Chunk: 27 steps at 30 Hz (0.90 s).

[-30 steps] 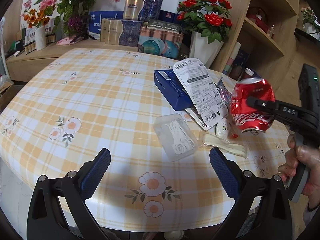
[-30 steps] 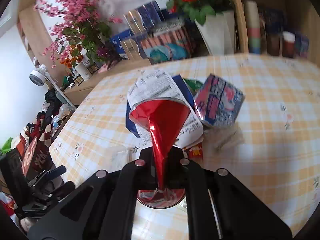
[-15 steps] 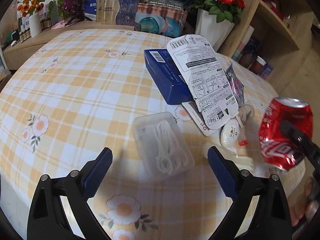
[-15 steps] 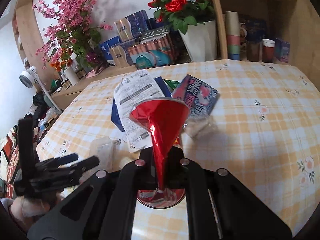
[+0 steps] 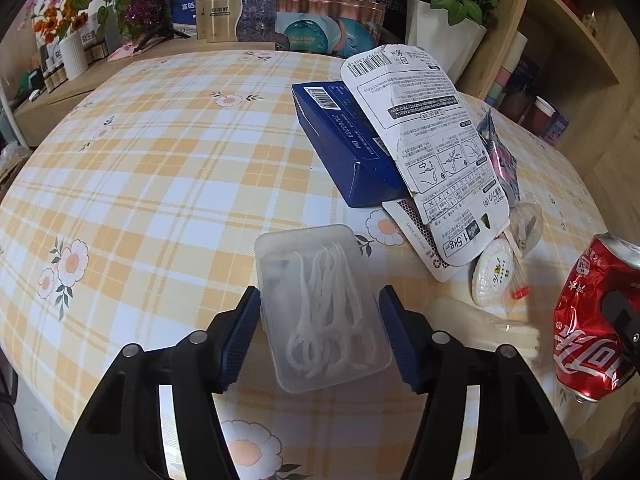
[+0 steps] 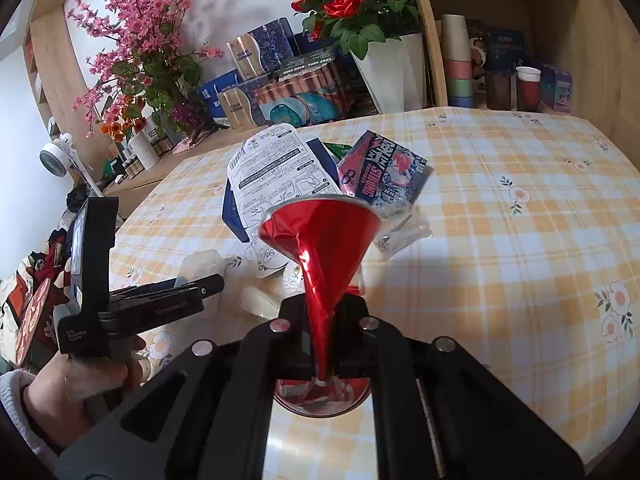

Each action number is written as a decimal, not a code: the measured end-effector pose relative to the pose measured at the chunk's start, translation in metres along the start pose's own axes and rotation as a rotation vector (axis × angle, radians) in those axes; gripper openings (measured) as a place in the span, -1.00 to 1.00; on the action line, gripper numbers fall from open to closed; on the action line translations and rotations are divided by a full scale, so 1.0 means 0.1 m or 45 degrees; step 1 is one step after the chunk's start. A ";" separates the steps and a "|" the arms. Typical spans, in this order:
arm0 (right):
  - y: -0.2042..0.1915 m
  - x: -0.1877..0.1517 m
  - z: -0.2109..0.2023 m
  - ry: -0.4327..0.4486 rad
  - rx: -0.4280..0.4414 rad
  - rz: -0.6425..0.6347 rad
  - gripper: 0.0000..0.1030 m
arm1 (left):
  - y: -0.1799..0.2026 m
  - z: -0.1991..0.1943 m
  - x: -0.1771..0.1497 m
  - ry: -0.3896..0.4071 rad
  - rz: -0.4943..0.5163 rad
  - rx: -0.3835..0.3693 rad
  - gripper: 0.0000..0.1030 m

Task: Collect trash
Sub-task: 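Lift the red can with the right tool while the left tool grasps the clear floss box, then carry the can over the bin and open the right tool while the left tool carries the floss box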

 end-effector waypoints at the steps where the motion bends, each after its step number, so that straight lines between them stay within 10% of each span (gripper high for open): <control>1: 0.00 0.00 -0.01 0.001 0.000 0.000 -0.83 | -0.01 -0.01 0.00 0.001 -0.004 -0.013 0.15; 27: -0.34 -0.12 -0.41 0.029 0.027 -0.049 -0.83 | 0.05 -1.00 -0.05 0.156 0.044 -0.213 0.13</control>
Point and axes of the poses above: each gripper's, at about its wrist camera, not at the fingertips, and z roughly the way its jaws point, y to its right, x to its top, the point moved 10 cm from there along z, roughly the way its jaws point, and after that the axes turned 8 degrees about -z, right-handed, at the moved point
